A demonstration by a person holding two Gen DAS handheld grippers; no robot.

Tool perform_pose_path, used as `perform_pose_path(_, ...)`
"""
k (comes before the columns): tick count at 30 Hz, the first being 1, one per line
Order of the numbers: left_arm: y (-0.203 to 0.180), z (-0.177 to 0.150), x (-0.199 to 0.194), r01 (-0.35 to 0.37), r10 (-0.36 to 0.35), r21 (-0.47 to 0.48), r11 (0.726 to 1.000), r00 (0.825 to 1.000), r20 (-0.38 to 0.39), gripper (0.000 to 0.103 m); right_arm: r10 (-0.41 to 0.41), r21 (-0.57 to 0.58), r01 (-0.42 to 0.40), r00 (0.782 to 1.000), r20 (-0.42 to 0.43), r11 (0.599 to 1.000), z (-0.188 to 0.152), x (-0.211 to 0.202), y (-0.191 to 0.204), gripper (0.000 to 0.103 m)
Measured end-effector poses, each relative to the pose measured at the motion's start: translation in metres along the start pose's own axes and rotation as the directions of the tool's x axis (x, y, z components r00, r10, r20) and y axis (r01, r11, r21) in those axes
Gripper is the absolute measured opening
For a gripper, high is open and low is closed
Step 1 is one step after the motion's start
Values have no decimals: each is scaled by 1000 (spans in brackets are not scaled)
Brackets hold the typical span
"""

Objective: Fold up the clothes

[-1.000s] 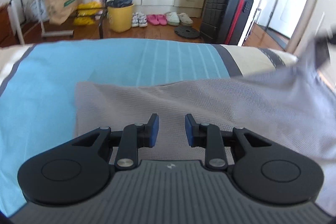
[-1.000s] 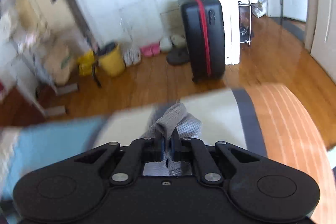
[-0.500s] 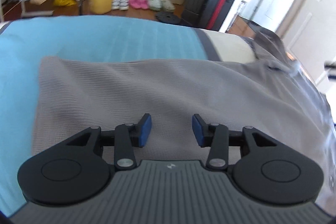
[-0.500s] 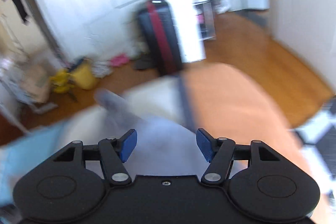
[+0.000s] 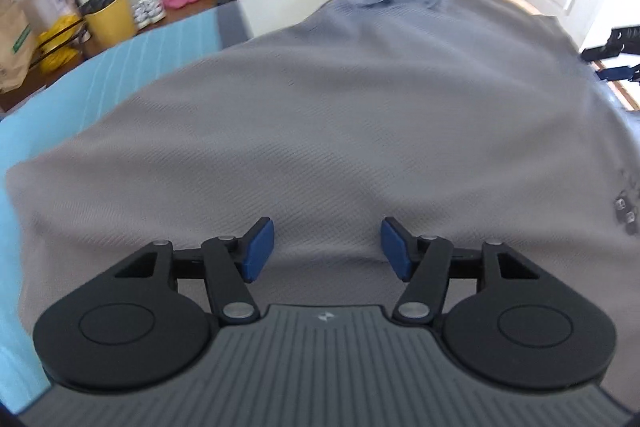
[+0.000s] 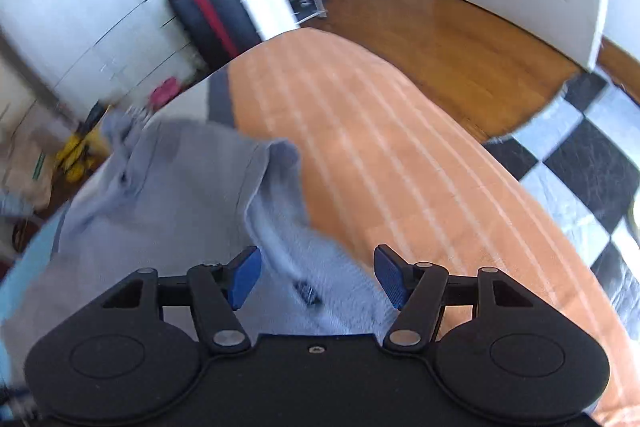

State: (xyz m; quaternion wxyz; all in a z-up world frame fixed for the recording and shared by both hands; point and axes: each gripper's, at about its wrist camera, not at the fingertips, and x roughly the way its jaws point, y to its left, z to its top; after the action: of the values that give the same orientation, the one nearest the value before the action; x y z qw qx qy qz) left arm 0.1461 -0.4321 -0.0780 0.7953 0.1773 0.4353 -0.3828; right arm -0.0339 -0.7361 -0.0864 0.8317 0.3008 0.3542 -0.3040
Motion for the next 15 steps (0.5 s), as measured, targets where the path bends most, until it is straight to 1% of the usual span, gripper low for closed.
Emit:
perform_pose_path(1, -4, 8, 3, 28, -28, 0, 1000, 1000, -9, 59, -8, -26, 9, 1000, 17, 1000, 1, -1, 3, 68)
perform_pose_path(2, -9, 18, 8, 43, -43, 2, 999, 999, -13, 59, 1, -36, 0, 999, 35, 999, 5, 1, 4, 68)
perform_pose_path(3, -14, 30, 13, 43, -43, 14, 999, 999, -10, 59, 23, -29, -22, 999, 48, 999, 9, 5, 3, 68)
perform_pose_path(5, -28, 57, 24, 10, -13, 67, 998, 999, 33, 59, 58, 18, -59, 997, 47, 998, 16, 17, -6, 68)
perform_pose_path(6, -34, 72, 30, -10, 3, 98, 995, 998, 64, 62, 63, 41, -65, 997, 49, 997, 18, 23, -9, 68)
perform_pose_path(8, -46, 98, 46, -56, 37, 165, 985, 993, 116, 63, 64, 95, -70, 996, 65, 993, 20, 32, -16, 68)
perform_pose_path(9, -53, 107, 56, -85, 60, 207, 975, 990, 125, 63, 72, 130, -81, 995, 73, 988, 18, 33, -17, 69)
perform_pose_path(11, -69, 120, 78, -154, 120, 297, 942, 984, 131, 63, 99, 192, -114, 991, 91, 975, 14, 34, -16, 78)
perform_pose_path(12, -75, 126, 88, -178, 140, 335, 925, 981, 134, 63, 117, 191, -133, 988, 96, 973, 14, 36, -12, 81)
perform_pose_path(15, -90, 146, 107, -217, 164, 412, 885, 973, 160, 63, 151, 133, -164, 983, 100, 977, 18, 45, 0, 81)
